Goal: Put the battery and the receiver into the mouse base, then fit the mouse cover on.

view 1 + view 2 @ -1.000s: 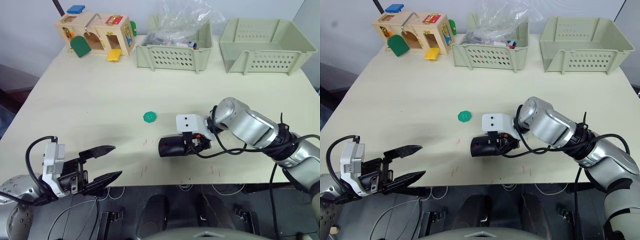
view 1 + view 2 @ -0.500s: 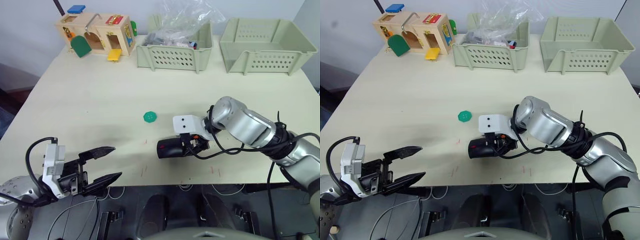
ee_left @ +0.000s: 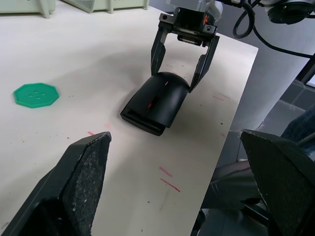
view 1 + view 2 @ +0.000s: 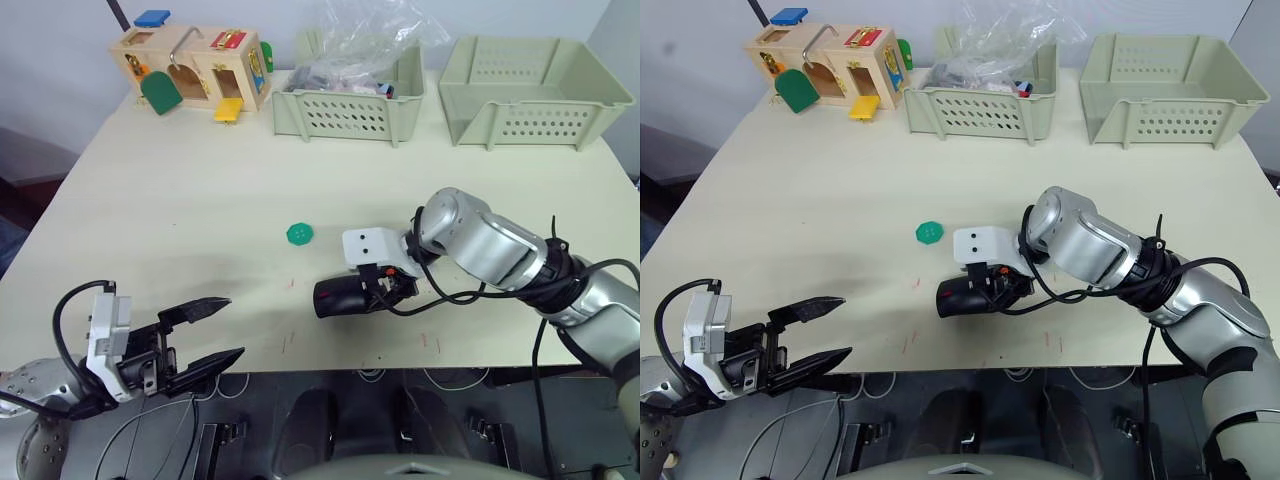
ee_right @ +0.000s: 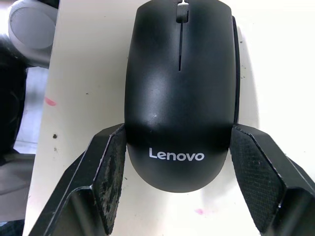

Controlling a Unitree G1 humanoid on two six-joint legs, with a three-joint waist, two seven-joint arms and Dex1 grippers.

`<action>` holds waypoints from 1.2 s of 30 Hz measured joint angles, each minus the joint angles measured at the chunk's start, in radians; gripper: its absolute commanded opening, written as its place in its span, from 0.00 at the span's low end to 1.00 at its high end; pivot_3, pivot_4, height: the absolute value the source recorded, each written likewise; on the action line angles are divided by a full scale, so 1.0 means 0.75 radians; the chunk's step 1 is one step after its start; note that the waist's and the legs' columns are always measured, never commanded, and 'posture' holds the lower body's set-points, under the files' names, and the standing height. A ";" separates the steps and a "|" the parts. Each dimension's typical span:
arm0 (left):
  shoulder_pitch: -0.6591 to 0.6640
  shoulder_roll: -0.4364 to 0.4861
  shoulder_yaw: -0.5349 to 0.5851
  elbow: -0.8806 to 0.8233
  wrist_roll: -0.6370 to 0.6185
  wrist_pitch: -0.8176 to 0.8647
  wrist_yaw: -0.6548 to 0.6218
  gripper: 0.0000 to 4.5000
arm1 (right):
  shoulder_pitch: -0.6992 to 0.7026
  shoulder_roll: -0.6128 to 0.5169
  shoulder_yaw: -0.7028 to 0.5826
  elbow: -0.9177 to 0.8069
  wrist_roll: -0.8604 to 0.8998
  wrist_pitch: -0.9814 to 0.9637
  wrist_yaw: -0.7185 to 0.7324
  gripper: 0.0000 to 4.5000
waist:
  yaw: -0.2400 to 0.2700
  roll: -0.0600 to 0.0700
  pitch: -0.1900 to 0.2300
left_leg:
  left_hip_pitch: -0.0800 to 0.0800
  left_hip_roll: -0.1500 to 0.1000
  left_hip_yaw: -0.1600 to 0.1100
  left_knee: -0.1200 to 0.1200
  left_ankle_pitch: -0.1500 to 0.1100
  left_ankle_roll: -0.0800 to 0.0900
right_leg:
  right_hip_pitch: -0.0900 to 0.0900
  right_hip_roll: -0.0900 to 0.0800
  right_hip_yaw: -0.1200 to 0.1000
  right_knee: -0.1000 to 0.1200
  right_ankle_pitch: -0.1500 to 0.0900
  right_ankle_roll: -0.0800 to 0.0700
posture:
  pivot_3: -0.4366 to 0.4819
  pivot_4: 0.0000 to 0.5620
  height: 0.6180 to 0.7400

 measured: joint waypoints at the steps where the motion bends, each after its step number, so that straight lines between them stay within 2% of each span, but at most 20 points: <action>1: 0.001 0.000 0.000 0.000 0.000 0.000 0.000 1.00 | -0.009 0.005 0.000 0.000 0.001 0.003 0.001 0.72 | 0.000 0.000 0.000 | 0.000 0.000 0.000 0.000 0.000 0.000 | 0.000 0.000 0.000 0.000 0.000 0.000 | 0.48 0.27 1.00; 16: 0.015 -0.013 0.000 -0.025 0.001 -0.002 0.011 1.00 | -0.027 0.038 -0.002 0.067 -0.006 0.004 -0.010 0.72 | 0.000 0.000 0.000 | 0.000 0.000 0.000 0.000 0.000 0.000 | 0.000 0.000 0.000 0.000 0.000 0.000 | 0.48 0.27 1.00; 17: 0.017 -0.013 0.000 -0.026 0.001 -0.002 0.011 1.00 | -0.027 0.040 -0.002 0.067 -0.006 0.004 -0.013 0.59 | 0.000 0.000 0.000 | 0.000 0.000 0.000 0.000 0.000 0.000 | 0.000 0.000 0.000 0.000 0.000 0.000 | 0.48 0.27 1.00; 19: 0.021 -0.013 0.000 -0.031 0.001 -0.002 0.011 1.00 | -0.027 0.041 -0.002 0.067 -0.006 0.004 -0.016 0.53 | 0.000 0.000 0.000 | 0.000 0.000 0.000 0.000 0.000 0.000 | 0.000 0.000 0.000 0.000 0.000 0.000 | 0.48 0.27 1.00; 36: 0.022 -0.013 0.000 -0.033 0.001 -0.001 0.013 1.00 | -0.027 0.048 0.001 0.069 -0.012 0.000 -0.030 0.53 | 0.000 0.000 0.000 | -0.001 0.000 0.000 0.000 0.000 0.000 | -0.001 0.000 0.000 0.000 0.000 -0.001 | 0.48 0.27 1.00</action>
